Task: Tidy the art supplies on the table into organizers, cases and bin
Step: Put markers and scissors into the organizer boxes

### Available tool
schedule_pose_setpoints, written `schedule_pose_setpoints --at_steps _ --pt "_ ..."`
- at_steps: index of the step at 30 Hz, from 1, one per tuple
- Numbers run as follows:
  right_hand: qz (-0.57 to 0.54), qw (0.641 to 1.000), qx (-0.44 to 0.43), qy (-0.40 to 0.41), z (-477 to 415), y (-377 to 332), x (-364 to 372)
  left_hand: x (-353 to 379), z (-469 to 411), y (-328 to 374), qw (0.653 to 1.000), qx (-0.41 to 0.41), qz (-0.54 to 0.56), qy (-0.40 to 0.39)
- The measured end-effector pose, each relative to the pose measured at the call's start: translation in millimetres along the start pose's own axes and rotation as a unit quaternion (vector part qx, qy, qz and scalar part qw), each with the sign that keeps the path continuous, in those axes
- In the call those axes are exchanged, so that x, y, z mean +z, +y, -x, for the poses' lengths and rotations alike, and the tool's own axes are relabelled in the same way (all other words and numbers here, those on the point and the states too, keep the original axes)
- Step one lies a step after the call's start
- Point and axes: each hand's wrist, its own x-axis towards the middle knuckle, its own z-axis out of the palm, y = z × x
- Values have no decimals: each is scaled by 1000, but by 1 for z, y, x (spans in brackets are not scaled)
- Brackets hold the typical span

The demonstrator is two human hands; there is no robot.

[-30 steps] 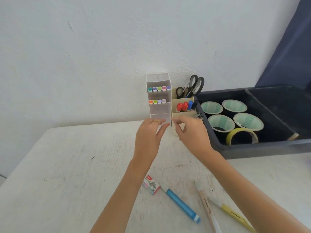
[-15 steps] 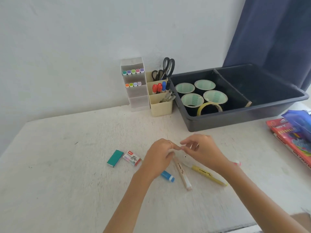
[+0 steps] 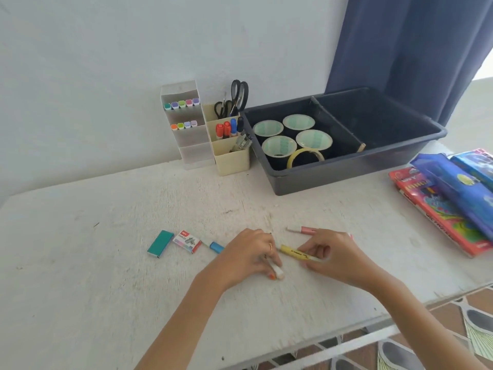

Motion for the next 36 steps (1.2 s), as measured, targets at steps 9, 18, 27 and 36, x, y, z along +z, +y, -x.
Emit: schedule_pose_setpoints --at_steps 9,18,27,36 --pt "-104 988 4 116 -10 -7 1 -11 -2 2 977 -32 164 132" --pt "-257 946 1 199 -51 -56 -4 -52 -4 -12 892 -49 220 391" --pt "-238 939 -94 229 -111 -109 -14 -103 2 -46 816 -88 246 516" --pt "-118 905 -243 330 -189 -150 -17 -137 4 -83 782 -91 187 587"
